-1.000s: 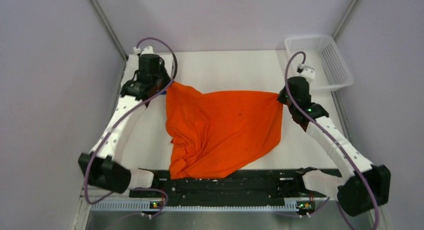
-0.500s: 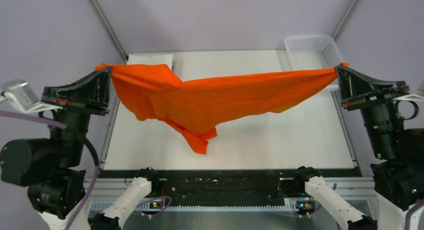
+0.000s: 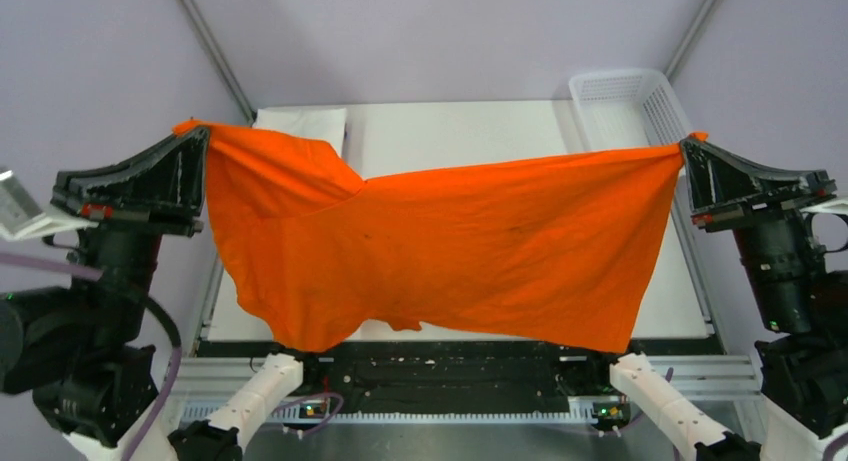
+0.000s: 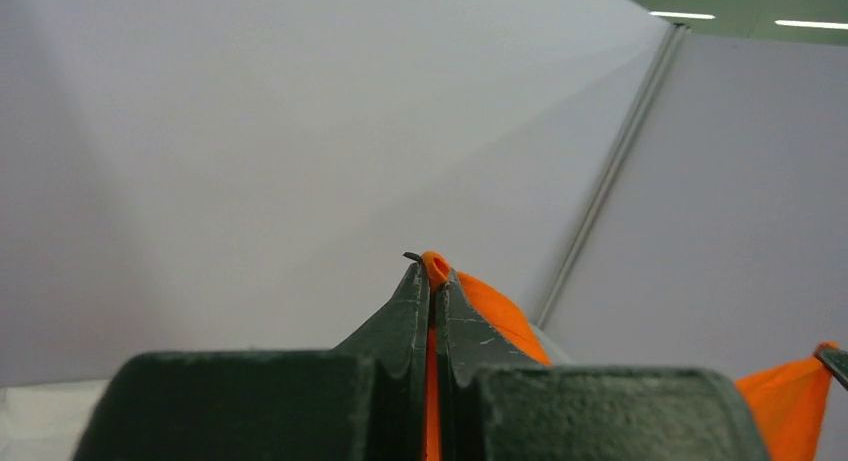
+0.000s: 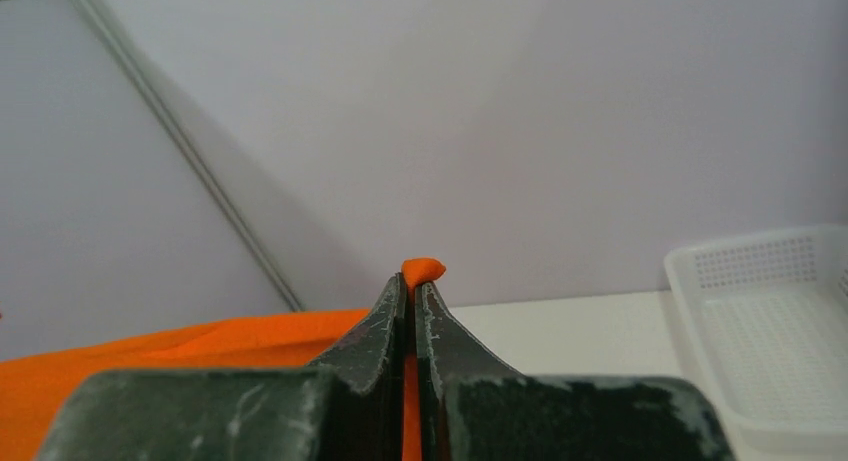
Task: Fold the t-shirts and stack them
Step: Flatten out the tshirt
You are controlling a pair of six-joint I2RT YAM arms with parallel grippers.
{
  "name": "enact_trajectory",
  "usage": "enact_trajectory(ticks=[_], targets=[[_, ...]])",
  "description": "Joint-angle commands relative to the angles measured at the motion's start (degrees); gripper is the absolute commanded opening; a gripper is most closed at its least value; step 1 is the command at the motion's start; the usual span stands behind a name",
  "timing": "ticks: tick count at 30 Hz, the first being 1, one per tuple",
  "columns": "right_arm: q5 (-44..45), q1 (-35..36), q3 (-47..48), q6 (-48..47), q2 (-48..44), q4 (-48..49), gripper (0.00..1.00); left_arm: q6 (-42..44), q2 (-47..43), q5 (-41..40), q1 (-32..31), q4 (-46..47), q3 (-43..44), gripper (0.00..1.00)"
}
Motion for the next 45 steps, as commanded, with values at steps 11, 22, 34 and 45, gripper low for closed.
enact_trajectory(ticks=[11,22,34,45], targets=[[27.7,-1.9,-26.1,-0.6,19.8,17.2,0.0,8.2,40.4,-23.3,0.9,16.1,-10.4,0.0],[14.5,-10.9,-9.7,-4.5,67.3,31.4,0.17,5.6,89.8,-15.3,3.6,10.0,25.6,0.34],[9.0,-10.4,-8.8,-3.6,65.3,23.8,0.99,1.0,81.2,-3.6,3.5,13.8,14.6,0.99],[4.9,-10.3,-44.6,11.5,31.4,13.9,0.99,-4.9,49.2,-0.5,-2.5,18.1,-28.9,0.99]])
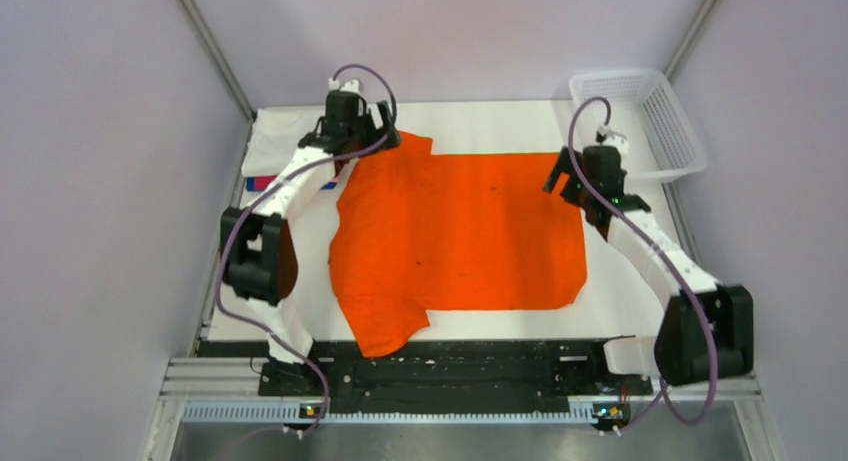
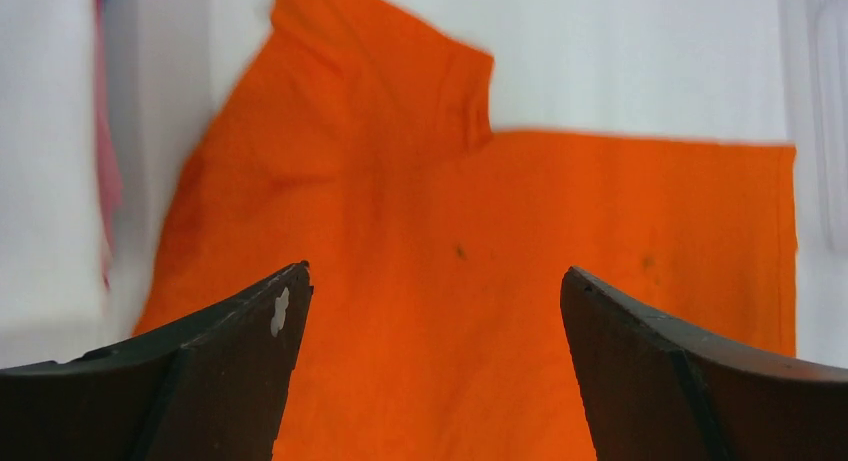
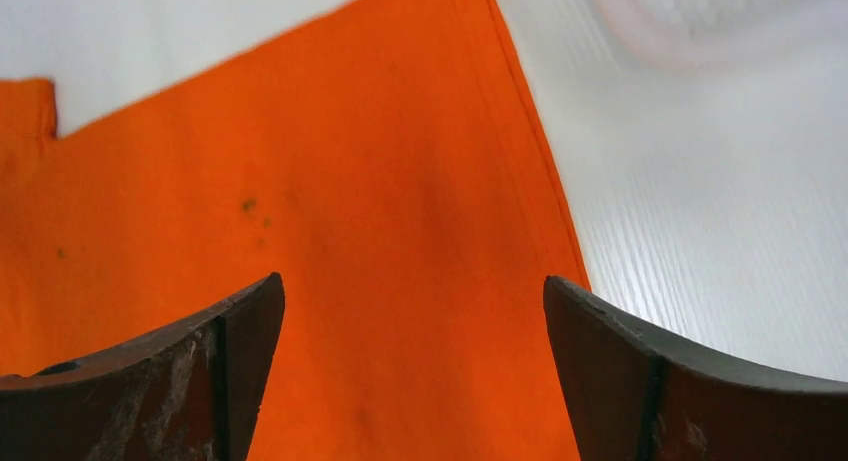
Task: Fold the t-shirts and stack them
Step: Flatten out the tshirt
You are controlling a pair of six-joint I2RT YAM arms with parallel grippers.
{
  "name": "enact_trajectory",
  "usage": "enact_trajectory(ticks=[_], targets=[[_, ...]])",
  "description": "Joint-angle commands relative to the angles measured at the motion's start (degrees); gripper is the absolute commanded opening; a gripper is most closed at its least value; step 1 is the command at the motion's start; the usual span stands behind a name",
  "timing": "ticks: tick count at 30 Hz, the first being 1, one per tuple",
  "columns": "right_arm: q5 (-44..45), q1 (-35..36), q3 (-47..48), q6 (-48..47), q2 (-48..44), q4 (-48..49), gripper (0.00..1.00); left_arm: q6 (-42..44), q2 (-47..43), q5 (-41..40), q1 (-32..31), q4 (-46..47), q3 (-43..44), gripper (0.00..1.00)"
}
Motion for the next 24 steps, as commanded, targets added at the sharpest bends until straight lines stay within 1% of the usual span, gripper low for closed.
enact_trajectory(ticks=[1,3,6,9,11,13,15,17,20,22,23,24], targets=[[-4.9,-0.5,-12.6,8.8,-14.5,-7.0,0.99,-3.1,-15.5,0.1,-3.9,5.5,-16.8,0.99],[-6.5,-1.0,-17.3,10.3,-21.8,-10.9,0.99,-5.5,-20.3,-0.9,-5.1,6.0,-25.2,0.99],[-4.9,-1.0,-21.6,15.2,-29.5,-20.8,0.99,-7.3,-26.3,-1.4,-6.3,7.9,-33.8,0.99],[-3.1,-1.1,-24.9,17.3,-34.1,-26.6,0.99,-8.4,-29.8,-1.2,-7.1,8.5,-39.7,0.99],[-1.2,-1.1,-26.3,19.8,-35.3,-30.2,0.97,-9.4,-30.8,-0.6,-7.2,8.2,-41.3,0.99],[-3.3,-1.1,-27.9,21.1,-35.6,-30.0,0.89,-9.4,-30.9,-0.3,-7.2,8.1,-41.2,0.99],[-4.0,-1.1,-29.0,23.2,-34.7,-30.2,0.78,-9.6,-30.8,-1.1,-7.3,7.3,-40.1,0.99],[-5.7,-1.1,-30.0,23.5,-32.8,-29.8,0.7,-9.4,-30.7,-1.4,-7.3,7.7,-39.6,0.99],[-4.7,-1.2,-30.8,24.1,-30.1,-29.5,0.54,-8.7,-30.3,-2.6,-7.2,8.2,-39.1,0.99],[-3.1,-1.1,-30.7,24.4,-28.7,-28.6,0.41,-8.0,-29.6,-5.0,-7.2,8.2,-38.1,0.99],[-2.1,-1.1,-30.2,24.3,-27.5,-28.7,0.31,-7.8,-29.3,-5.6,-7.2,7.9,-37.5,0.99],[-1.7,-1.1,-29.5,24.1,-26.4,-29.1,0.23,-7.7,-29.1,-6.1,-7.2,7.6,-36.9,0.99]])
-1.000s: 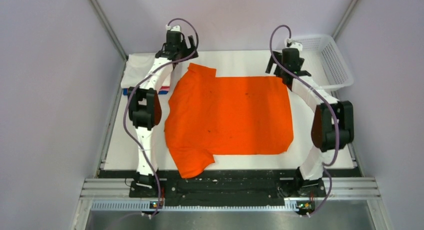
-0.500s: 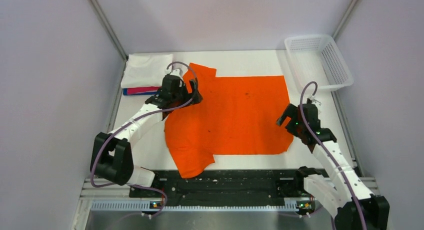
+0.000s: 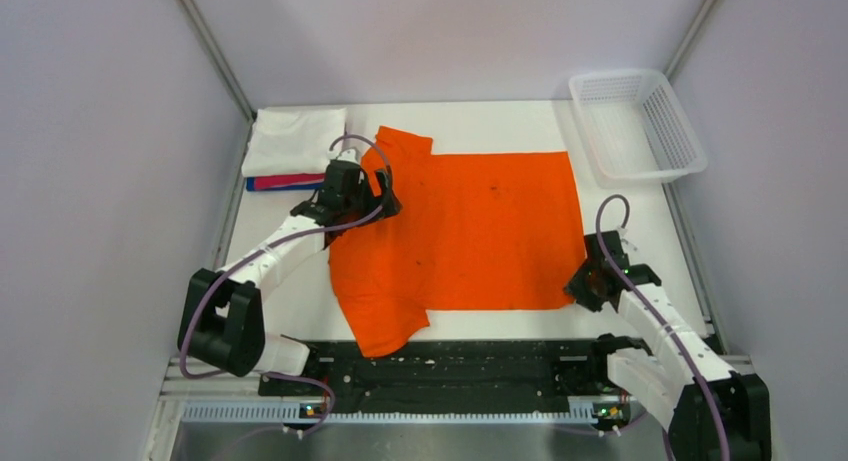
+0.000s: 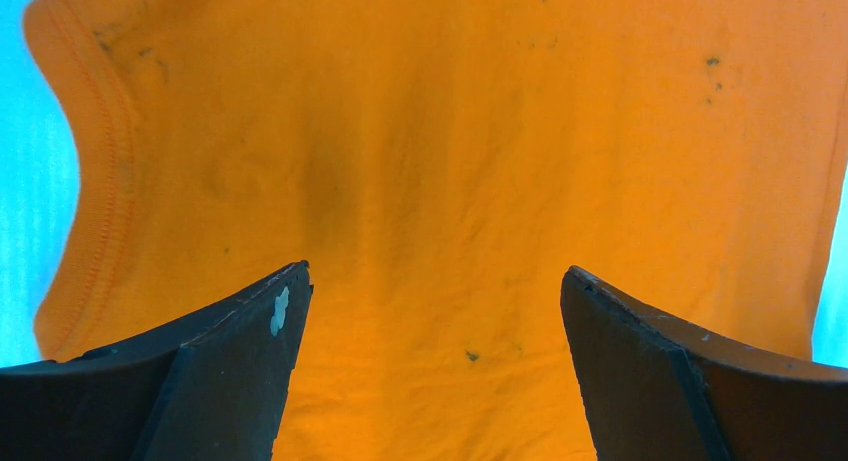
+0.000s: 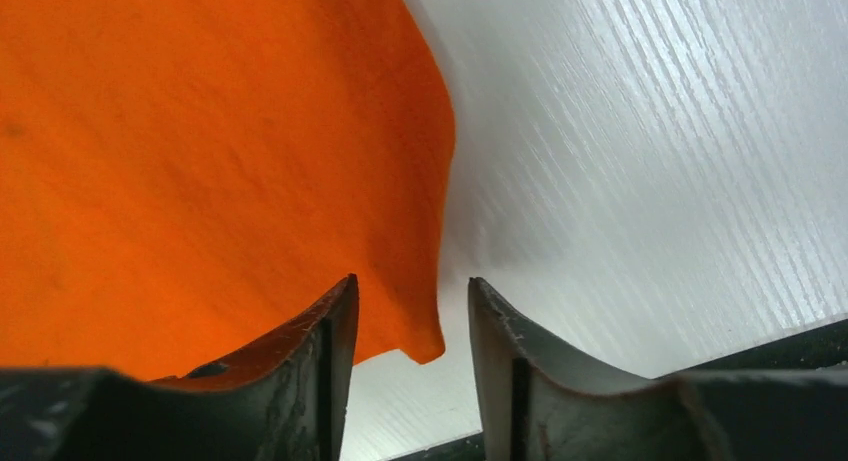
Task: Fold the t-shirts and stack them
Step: Flatten out the tshirt
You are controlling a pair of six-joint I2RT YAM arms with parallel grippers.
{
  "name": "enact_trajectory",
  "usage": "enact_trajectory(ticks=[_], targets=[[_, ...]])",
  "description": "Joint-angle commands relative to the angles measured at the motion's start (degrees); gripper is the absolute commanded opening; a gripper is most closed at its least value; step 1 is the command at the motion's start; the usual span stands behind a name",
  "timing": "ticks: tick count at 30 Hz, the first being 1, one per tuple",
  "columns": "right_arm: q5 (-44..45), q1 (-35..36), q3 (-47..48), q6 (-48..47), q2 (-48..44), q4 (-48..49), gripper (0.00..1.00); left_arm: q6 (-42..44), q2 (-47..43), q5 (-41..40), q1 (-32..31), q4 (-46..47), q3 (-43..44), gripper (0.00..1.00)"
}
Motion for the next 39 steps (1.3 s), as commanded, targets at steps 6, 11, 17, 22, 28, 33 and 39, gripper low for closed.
enact_trajectory(ticks=[6,11,17,22,28,33,39], targets=[[4.6,-0.3,7.9,-1.3,7.9,-3.3,0.0,0.8,1.0,-5.5,-0.2,2.5,5.8,0.99],[6.0,0.7,15.1,-2.9,15.7,-8.4,0.0,1.6,2.8,-4.8,-0.1,2.8,5.9,0.99],[12.9,5.5,24.1,-2.1,27.5,-20.7,0.07,2.1,3.5,-5.8,0.9,2.2,5.7,0.99],[16.4,5.7,24.9,-1.7,34.9,-26.3,0.13,2.2,3.7,-6.2,1.8,2.1,5.4,0.99],[22.2,7.1,27.6,0.1,36.9,-27.1,0.81,2.3,3.9,-6.5,2.0,1.2,5.7,0.99],[20.3,7.1,29.0,-1.9,25.6,-19.6,0.98,1.6,4.1,-5.3,2.1,1.1,5.6,0.99],[5.3,6.9,22.4,-12.0,16.5,-0.7,0.99,-0.8,6.8,-4.1,2.1,-0.1,5.7,0.99]])
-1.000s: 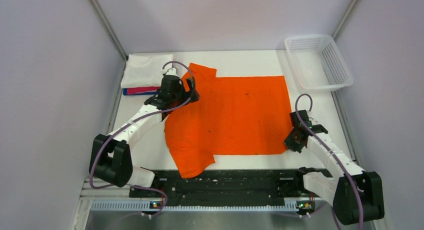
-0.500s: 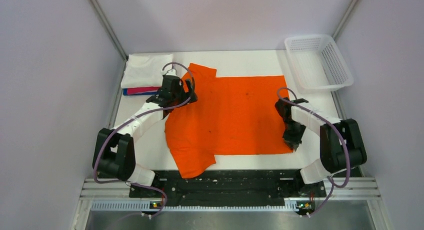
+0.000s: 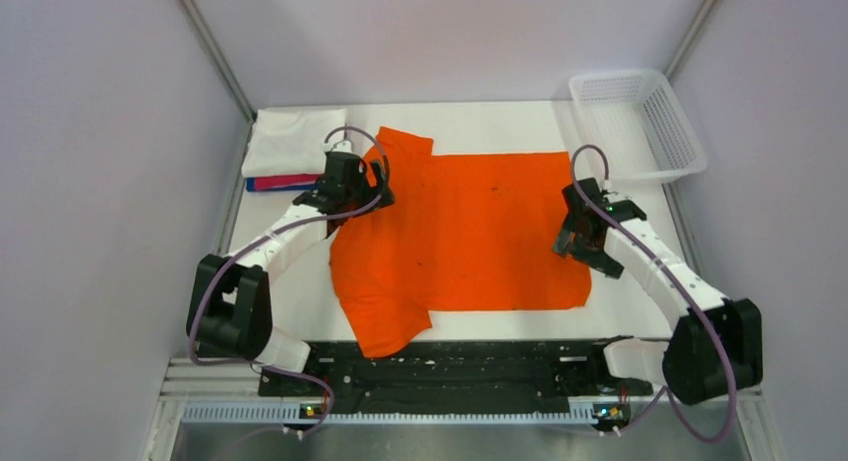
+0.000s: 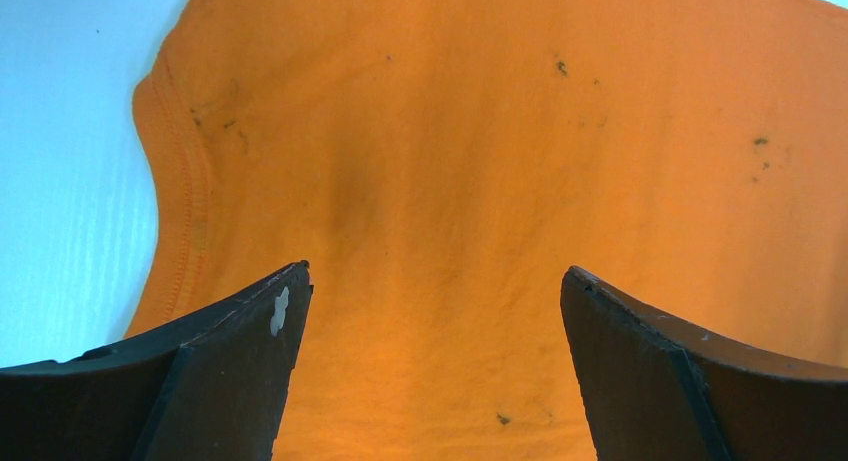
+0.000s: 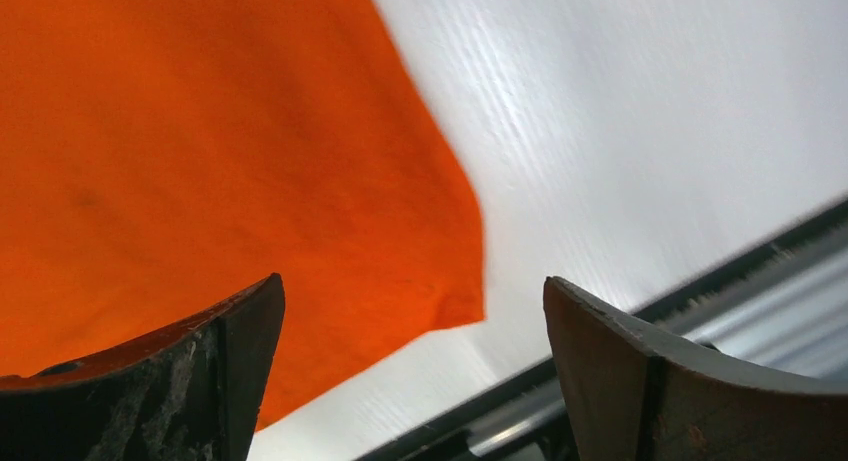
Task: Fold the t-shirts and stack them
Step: Flatten out the tshirt
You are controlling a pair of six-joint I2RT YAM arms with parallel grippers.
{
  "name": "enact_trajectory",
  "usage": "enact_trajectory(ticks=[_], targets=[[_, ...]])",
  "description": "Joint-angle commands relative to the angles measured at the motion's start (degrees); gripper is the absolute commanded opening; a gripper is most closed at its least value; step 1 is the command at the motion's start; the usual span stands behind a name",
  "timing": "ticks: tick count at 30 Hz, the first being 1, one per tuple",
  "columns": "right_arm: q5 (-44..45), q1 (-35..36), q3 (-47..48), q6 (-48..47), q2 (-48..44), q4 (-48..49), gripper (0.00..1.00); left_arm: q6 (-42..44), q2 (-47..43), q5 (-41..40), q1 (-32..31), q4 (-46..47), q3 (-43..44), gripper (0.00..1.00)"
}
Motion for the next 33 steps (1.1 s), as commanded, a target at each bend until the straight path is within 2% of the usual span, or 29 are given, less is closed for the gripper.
enact_trajectory(ticks=[1,4,9,11,17,26,33], targets=[[-12.3,0.2,-4.3,-7.5,-3.5,17.1,0.99,-1.9,2.4,0.9,0.3,-0.8,1.6,0.99],[-16.8,-0.3,-6.5,-8.2,-1.1,25.3,0.99,-2.7,4.6,2.9,0.4,0.2,1.5,0.99],[-16.8,-1.6,-6.2,-9.8,5.5,34.8,0.99,-3.3,12.9,4.0,1.2,1.9,5.2,0.99],[-17.3,-2.5,-5.7,-10.3,8.1,37.3,0.99,-3.9,16.9,7.1,2.5,-0.1,8.2,0.99],[-16.4,-3.8,-5.4,-10.1,14.4,40.7,0.99,-3.3,23.2,6.7,4.5,-0.8,11.9,0.99],[-17.3,-6.8,-4.0,-10.6,21.6,46.1,0.99,-2.0,34.3,5.6,7.7,-6.5,24.6,0.99],[-18.6,-7.3,2.1,-12.1,28.0,46.9,0.99,-0.5,40.4,5.6,8.3,-9.8,35.0,0.99]])
